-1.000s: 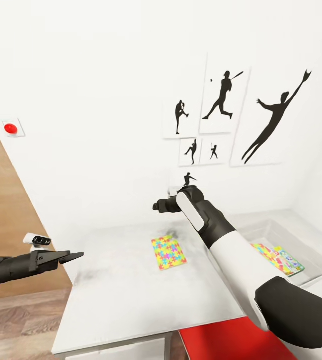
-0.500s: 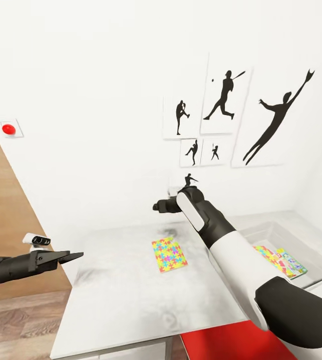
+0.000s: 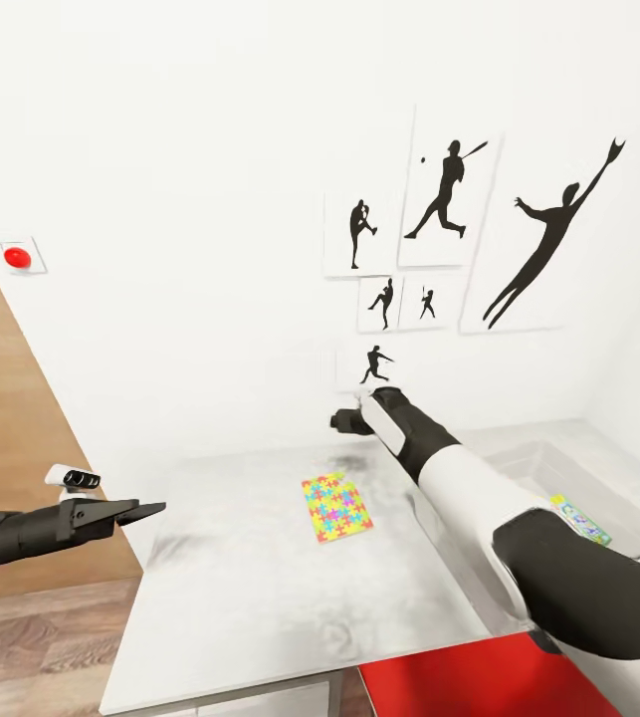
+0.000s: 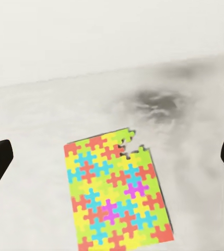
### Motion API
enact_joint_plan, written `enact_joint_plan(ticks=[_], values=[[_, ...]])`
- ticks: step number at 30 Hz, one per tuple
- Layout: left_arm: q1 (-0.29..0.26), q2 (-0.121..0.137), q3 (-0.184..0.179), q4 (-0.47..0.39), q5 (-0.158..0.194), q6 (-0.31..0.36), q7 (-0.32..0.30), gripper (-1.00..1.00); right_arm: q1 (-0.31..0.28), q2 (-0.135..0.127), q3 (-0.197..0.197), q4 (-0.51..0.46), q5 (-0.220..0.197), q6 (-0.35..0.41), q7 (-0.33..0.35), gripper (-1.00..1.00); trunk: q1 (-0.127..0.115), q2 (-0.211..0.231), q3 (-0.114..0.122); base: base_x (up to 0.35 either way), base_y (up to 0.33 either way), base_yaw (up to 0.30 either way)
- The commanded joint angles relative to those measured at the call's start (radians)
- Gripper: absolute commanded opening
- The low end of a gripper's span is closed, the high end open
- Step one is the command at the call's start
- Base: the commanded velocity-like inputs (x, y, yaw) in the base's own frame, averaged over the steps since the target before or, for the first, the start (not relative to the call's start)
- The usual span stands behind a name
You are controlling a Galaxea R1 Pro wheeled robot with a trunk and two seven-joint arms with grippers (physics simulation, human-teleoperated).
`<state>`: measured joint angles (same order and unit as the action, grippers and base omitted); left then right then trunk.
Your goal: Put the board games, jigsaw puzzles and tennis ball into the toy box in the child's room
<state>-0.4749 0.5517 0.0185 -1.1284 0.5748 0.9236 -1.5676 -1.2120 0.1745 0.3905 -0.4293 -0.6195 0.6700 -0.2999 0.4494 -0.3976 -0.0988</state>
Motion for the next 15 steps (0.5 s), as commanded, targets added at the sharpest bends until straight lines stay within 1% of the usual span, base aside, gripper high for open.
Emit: enact_joint_plan(ticks=[1, 2, 4, 6, 8, 10, 13, 15], values=[[-0.001, 0.001, 0.000, 0.000, 0.001, 0.011, -0.003, 1.00, -0.006, 0.000, 0.002, 0.016, -0.011, -0.008, -0.006, 1.00, 0.001, -0.002, -0.002, 0.000, 0.000, 0.000], [-0.001, 0.001, 0.002, 0.000, 0.000, 0.011, -0.003, 1.00, -0.012, 0.000, -0.006, 0.038, -0.017, -0.022, -0.003, 1.00, 0.001, -0.002, -0.002, 0.000, 0.000, 0.000], [-0.001, 0.001, 0.005, 0.001, 0.000, 0.011, -0.002, 1.00, -0.016, 0.000, -0.015, 0.053, -0.025, -0.031, 0.003, 1.00, 0.001, -0.002, -0.002, 0.000, 0.000, 0.000], [-0.001, 0.001, 0.008, 0.001, 0.000, 0.011, -0.001, 1.00, -0.019, 0.000, -0.026, 0.063, -0.033, -0.039, 0.027, 1.00, 0.001, -0.002, -0.002, 0.000, 0.000, 0.000], [-0.001, 0.001, 0.010, 0.001, 0.000, 0.011, 0.000, 1.00, -0.019, 0.000, -0.028, 0.053, -0.035, -0.047, 0.076, 1.00, 0.001, -0.002, -0.002, 0.000, 0.000, 0.000], [-0.001, 0.001, 0.011, 0.001, 0.000, 0.011, 0.000, 1.00, -0.015, 0.000, -0.027, 0.017, -0.028, -0.054, 0.158, 1.00, 0.001, -0.002, -0.002, 0.000, 0.000, 0.000], [-0.001, 0.001, 0.012, 0.001, 0.000, 0.010, 0.001, 1.00, -0.007, 0.000, -0.027, -0.019, -0.025, -0.057, 0.210, 1.00, 0.001, -0.002, -0.002, 0.000, 0.000, 0.000], [-0.001, 0.001, 0.012, 0.001, 0.000, 0.007, 0.001, 1.00, -0.004, 0.000, -0.027, -0.035, -0.024, -0.057, 0.229, 1.00, 0.001, -0.002, -0.002, 0.000, 0.000, 0.000]])
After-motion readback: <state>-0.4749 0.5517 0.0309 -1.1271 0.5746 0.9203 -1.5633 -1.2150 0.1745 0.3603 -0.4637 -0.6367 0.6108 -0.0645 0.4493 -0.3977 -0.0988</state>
